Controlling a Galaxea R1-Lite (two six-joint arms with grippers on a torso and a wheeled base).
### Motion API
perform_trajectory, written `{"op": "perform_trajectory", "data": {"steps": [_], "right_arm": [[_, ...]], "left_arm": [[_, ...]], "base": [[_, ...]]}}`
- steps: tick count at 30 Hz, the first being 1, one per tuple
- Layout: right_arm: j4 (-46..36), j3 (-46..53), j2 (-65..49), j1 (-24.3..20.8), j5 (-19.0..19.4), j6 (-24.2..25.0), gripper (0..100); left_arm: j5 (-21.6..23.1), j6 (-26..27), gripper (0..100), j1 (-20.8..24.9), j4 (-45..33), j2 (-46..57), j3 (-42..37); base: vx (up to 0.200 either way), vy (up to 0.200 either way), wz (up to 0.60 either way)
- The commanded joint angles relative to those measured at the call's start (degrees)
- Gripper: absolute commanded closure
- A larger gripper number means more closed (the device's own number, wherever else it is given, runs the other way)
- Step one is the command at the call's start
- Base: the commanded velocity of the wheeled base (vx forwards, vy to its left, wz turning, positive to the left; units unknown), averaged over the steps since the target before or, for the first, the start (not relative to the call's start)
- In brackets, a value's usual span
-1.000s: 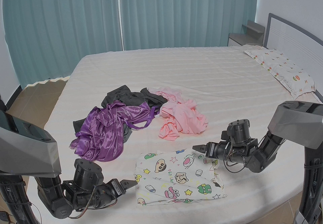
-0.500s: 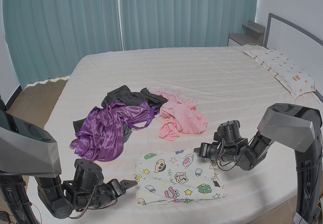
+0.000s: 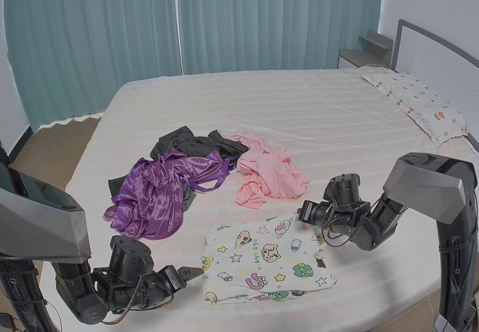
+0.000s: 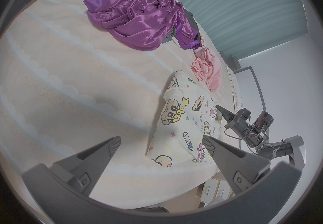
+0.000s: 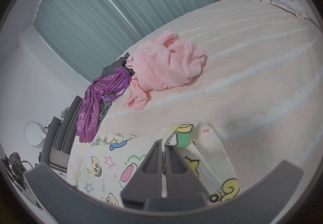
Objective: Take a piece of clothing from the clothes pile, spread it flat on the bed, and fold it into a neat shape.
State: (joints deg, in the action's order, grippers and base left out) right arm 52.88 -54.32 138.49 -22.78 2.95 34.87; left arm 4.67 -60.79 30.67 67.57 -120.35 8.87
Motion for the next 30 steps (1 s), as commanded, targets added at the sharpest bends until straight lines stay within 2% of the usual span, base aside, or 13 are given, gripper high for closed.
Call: {"op": "perform_trajectory", "data": {"steps": [1, 12, 13, 19, 24, 25, 27, 29, 30], "right_arm": [[0.1, 0.0, 0.6, 0.2, 0.0, 0.1, 100], [-0.2, -0.3, 1.3, 0.6, -1.1, 0.3, 100], [-0.3, -0.2, 1.1, 0.6, -1.1, 0.3, 0], [0.0, 2.5, -2.7, 1.5, -1.1, 0.5, 0], [0.6, 9.6, -11.4, 2.4, -1.2, 0.3, 0], [1.0, 12.9, -16.6, 2.7, -1.5, 0.2, 0], [1.7, 18.0, -24.3, 2.3, -3.1, -0.1, 0], [2.2, 22.9, -31.0, 1.1, -5.9, -1.3, 0], [2.5, 24.6, -33.7, 0.5, -7.1, -1.9, 0]], "left_arm": [[0.0, 0.0, 0, 0.0, 0.0, -0.2, -0.1], [0.0, -0.2, 0, 0.0, 0.0, -0.1, -0.3], [0.0, -0.5, 0, -0.1, 0.0, -0.1, -0.2], [-0.2, -0.6, 0, -0.6, 0.1, 0.4, -0.3], [-2.6, 0.3, 0, -3.9, 4.0, 3.7, -0.4], [-4.1, 2.8, 0, -5.2, 6.4, 5.6, -1.1], [-7.1, 11.2, 0, -7.2, 9.2, 9.0, -2.9], [-10.8, 19.0, 0, -8.2, 10.8, 12.2, -4.7], [-12.6, 21.1, 0, -8.3, 11.4, 13.8, -5.1]], "base": [[0.000, 0.000, 0.00], [0.000, 0.000, 0.00], [0.000, 0.000, 0.00], [0.000, 0.000, 0.00], [0.000, 0.000, 0.00], [0.000, 0.000, 0.00], [0.000, 0.000, 0.00], [0.000, 0.000, 0.00], [0.000, 0.000, 0.00]]}}
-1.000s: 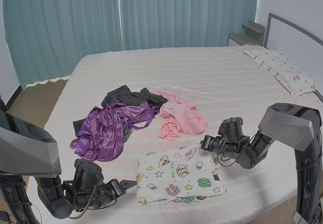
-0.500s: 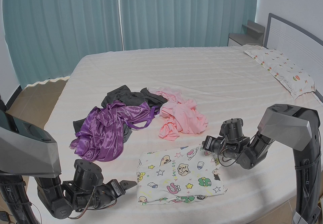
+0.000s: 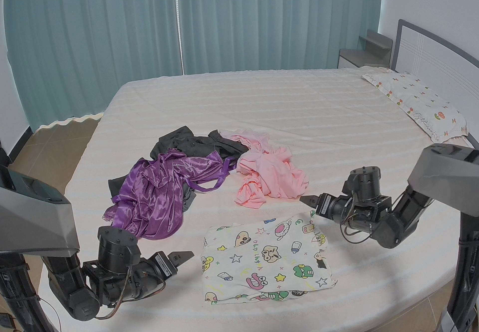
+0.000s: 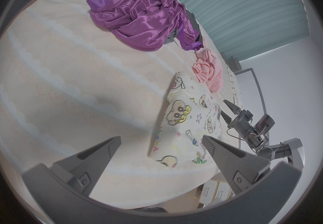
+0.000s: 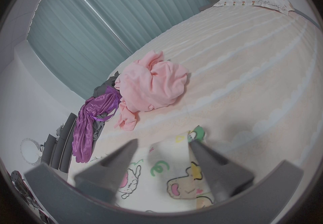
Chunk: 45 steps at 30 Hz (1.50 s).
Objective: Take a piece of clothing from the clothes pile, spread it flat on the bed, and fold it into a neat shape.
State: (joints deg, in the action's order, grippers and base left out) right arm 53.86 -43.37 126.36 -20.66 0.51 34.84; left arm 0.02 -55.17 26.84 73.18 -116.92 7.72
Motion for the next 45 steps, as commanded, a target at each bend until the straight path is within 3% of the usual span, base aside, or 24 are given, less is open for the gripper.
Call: {"op": "perform_trajectory", "data": {"steps": [1, 6, 7, 8, 10, 12, 16, 19, 21, 23, 24, 26, 28, 29, 33, 36, 39, 45], "right_arm": [[1.9, 16.3, -25.7, -2.5, -6.4, -3.0, 0], [1.2, 24.7, -42.1, -4.9, -10.3, -10.7, 0], [0.0, 27.4, -48.7, -5.4, -11.3, -13.9, 0], [-0.1, 27.6, -49.1, -5.4, -11.4, -14.2, 0], [-5.0, 30.9, -58.6, -5.4, -15.0, -19.5, 0], [-8.5, 32.4, -63.9, -5.4, -17.2, -21.2, 0], [-15.5, 33.7, -73.4, -4.6, -19.1, -21.8, 0], [-28.2, 34.4, -84.9, -1.1, -21.7, -22.1, 0], [-32.1, 34.9, -88.1, -0.1, -22.6, -22.1, 0], [-36.5, 35.9, -92.7, 1.6, -24.1, -22.4, 0], [-37.2, 36.0, -93.6, 2.0, -24.3, -22.6, 0], [-39.2, 36.9, -98.2, 5.4, -25.2, -25.3, 0], [-39.9, 37.3, -100.3, 7.3, -25.2, -27.0, 0], [-41.2, 38.0, -104.5, 11.4, -24.5, -31.1, 0], [-45.2, 37.9, -111.1, 17.1, -22.3, -37.5, 0], [-53.6, 35.7, -119.7, 19.9, -20.2, -42.8, 0], [-61.8, 34.8, -125.8, 20.0, -20.1, -44.1, 0], [-63.3, 37.2, -126.4, 20.3, -19.7, -41.9, 0]], "left_arm": [[-10.4, 17.6, 0, -4.3, 6.0, 13.6, -4.4], [-13.6, 21.2, 0, -3.9, 5.5, 28.2, -6.4], [-14.4, 24.9, 0, -4.0, 3.9, 34.2, -7.7], [-14.5, 25.3, 0, -4.0, 3.6, 34.7, -7.7], [-21.1, 30.9, 0, -4.0, -2.3, 43.8, -7.7], [-24.3, 33.9, 0, -3.7, -6.1, 49.4, -7.7], [-24.9, 37.9, 0, -4.0, -16.0, 60.9, -7.7], [-25.9, 41.9, 0, -5.1, -34.5, 78.9, -6.1], [-26.0, 43.0, 0, -5.9, -42.2, 84.7, -4.6], [-26.0, 43.6, 0, -8.7, -56.3, 93.4, -0.3], [-26.0, 43.6, 0, -9.2, -58.2, 94.2, 0.4], [-25.9, 43.7, 0, -12.4, -71.0, 100.9, 5.6], [-25.9, 43.7, 0, -13.6, -75.5, 103.2, 7.3], [-25.9, 43.9, 0, -15.9, -81.5, 106.7, 9.3], [-25.9, 44.2, 0, -20.1, -85.7, 109.2, 10.0], [-25.8, 44.6, 0, -27.4, -86.6, 110.8, 9.9], [-25.8, 45.9, 0, -29.6, -87.9, 112.0, 9.5], [-25.8, 45.7, 0, -29.7, -87.4, 112.1, 7.8]], "base": [[0.000, 0.000, 0.00], [0.000, 0.000, 0.00], [0.000, 0.000, 0.00], [0.000, 0.000, 0.00], [0.000, 0.000, 0.00], [0.000, 0.000, 0.00], [0.000, 0.000, 0.00], [0.000, 0.000, 0.00], [0.000, 0.000, 0.00], [0.000, 0.000, 0.00], [0.000, 0.000, 0.00], [0.000, 0.000, 0.00], [0.000, 0.000, 0.00], [0.000, 0.000, 0.00], [0.000, 0.000, 0.00], [0.000, 0.000, 0.00], [0.000, 0.000, 0.00], [0.000, 0.000, 0.00]]}}
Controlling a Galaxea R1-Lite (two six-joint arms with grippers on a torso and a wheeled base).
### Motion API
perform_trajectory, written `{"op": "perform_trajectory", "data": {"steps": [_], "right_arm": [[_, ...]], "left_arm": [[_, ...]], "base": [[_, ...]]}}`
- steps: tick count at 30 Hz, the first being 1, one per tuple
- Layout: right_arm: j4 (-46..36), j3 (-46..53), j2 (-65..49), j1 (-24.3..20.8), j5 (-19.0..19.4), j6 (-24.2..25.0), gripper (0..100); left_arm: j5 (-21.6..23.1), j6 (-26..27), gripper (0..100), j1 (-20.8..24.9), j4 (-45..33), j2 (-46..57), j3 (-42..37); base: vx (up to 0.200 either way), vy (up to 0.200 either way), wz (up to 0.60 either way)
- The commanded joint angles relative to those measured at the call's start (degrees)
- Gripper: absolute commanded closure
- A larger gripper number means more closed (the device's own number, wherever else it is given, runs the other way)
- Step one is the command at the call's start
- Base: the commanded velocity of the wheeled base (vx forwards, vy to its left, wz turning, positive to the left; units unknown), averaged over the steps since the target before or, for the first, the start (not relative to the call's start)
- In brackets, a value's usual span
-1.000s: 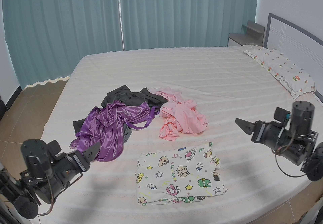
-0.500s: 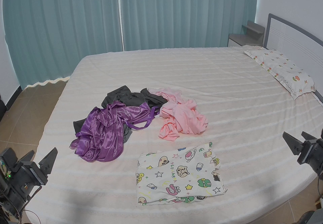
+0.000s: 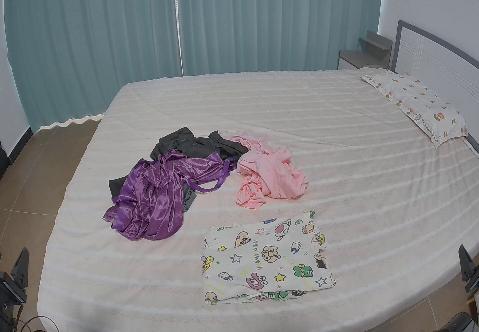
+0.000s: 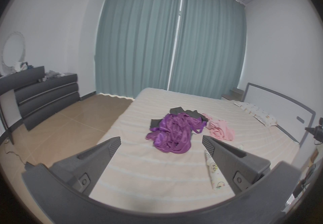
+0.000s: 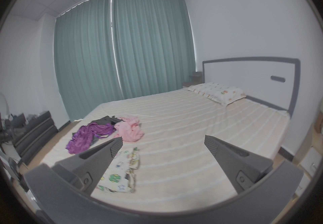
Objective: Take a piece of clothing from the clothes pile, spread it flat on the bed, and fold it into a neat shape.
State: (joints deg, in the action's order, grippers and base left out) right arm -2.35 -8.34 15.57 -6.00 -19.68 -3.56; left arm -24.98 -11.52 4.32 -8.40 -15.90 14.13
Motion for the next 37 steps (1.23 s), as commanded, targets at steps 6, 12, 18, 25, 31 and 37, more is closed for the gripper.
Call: {"op": "perform_trajectory", "data": {"steps": [6, 12, 18, 25, 31, 37], "right_arm": [[0.7, 7.5, -15.6, 5.8, 6.1, -2.2, 0], [3.2, 8.3, -15.6, 6.0, 11.7, -2.4, 0], [3.2, 8.3, -15.6, 5.9, 11.2, -2.4, 0], [3.3, 8.3, -15.6, 5.9, 11.2, -1.3, 0], [3.3, 8.3, -15.6, 5.9, 11.4, -1.7, 0], [3.3, 8.3, -15.6, 5.9, 11.3, -1.6, 0]], "left_arm": [[0.2, 4.6, 0, -7.0, 14.7, 11.2, -7.2], [5.8, 7.7, 0, -6.7, 21.4, 11.8, -14.1], [10.5, 8.0, 0, -6.5, 16.1, 11.9, -14.1], [23.6, 6.9, 0, -4.1, 11.9, 15.9, -14.1], [23.2, 8.6, 0, -4.1, 11.7, 15.9, -14.1], [23.7, 9.3, 0, -4.1, 11.7, 15.9, -14.1]], "base": [[0.000, 0.000, 0.00], [0.000, 0.000, 0.00], [0.000, 0.000, 0.00], [0.000, 0.000, 0.00], [0.000, 0.000, 0.00], [0.000, 0.000, 0.00]]}}
